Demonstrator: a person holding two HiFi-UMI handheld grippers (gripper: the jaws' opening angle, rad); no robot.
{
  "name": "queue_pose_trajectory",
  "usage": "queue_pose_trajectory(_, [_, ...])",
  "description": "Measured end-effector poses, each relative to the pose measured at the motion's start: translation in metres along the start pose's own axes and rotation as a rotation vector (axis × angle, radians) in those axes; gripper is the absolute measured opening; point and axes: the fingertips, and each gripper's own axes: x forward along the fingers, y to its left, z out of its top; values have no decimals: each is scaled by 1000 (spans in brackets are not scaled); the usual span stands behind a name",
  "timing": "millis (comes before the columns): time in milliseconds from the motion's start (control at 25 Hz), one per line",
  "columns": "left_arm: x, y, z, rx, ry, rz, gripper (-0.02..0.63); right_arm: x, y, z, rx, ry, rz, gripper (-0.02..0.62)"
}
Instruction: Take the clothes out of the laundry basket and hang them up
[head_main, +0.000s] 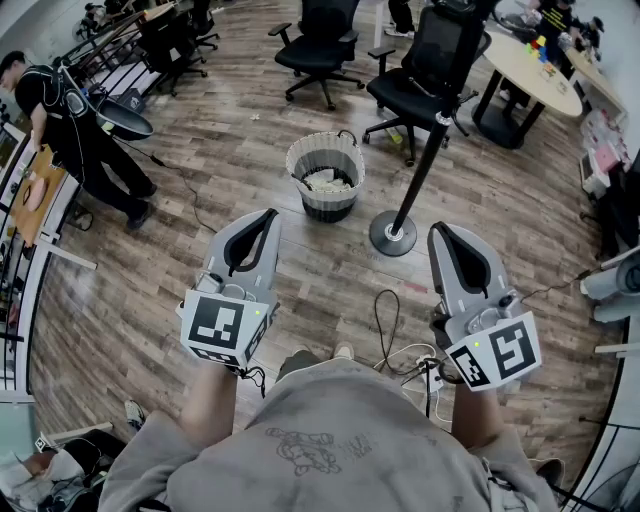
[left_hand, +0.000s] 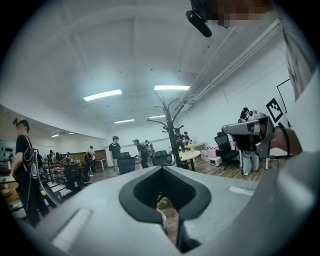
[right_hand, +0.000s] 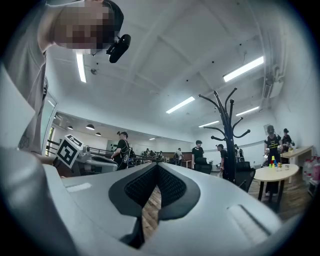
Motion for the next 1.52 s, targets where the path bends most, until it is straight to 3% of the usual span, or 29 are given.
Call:
queue_pose_trajectory(400, [7, -11, -4, -3, 13, -14, 0, -5, -14, -7, 34, -4, -13, 29])
queue_pose_trajectory(520, [4, -5, 2, -25, -32, -2, 2, -6, -14, 0, 47, -60, -17, 29])
queue_pose_trajectory(560, [3, -2, 6, -43, -52, 5, 32, -6, -15, 2, 49, -75, -23, 54])
queue_pose_trajectory(600, [2, 1, 8, -60, -63, 14, 123, -5, -16, 4, 46, -80, -31, 145])
queue_pose_trajectory(640, [2, 4, 8, -75, -68, 22, 159, -5, -19, 4, 42, -78, -42, 203])
queue_pose_trajectory(680, [2, 7, 6, -83, -68, 31, 163, -5, -22, 3, 37, -73, -56, 215])
queue_pose_trajectory(1080, [4, 19, -9, -75, -11, 85, 163, 2, -34, -17, 54, -9, -71, 224])
queue_pose_trajectory(1520, [42, 55, -33, -89, 32, 84, 163, 62, -47, -39, 53, 48, -44, 224])
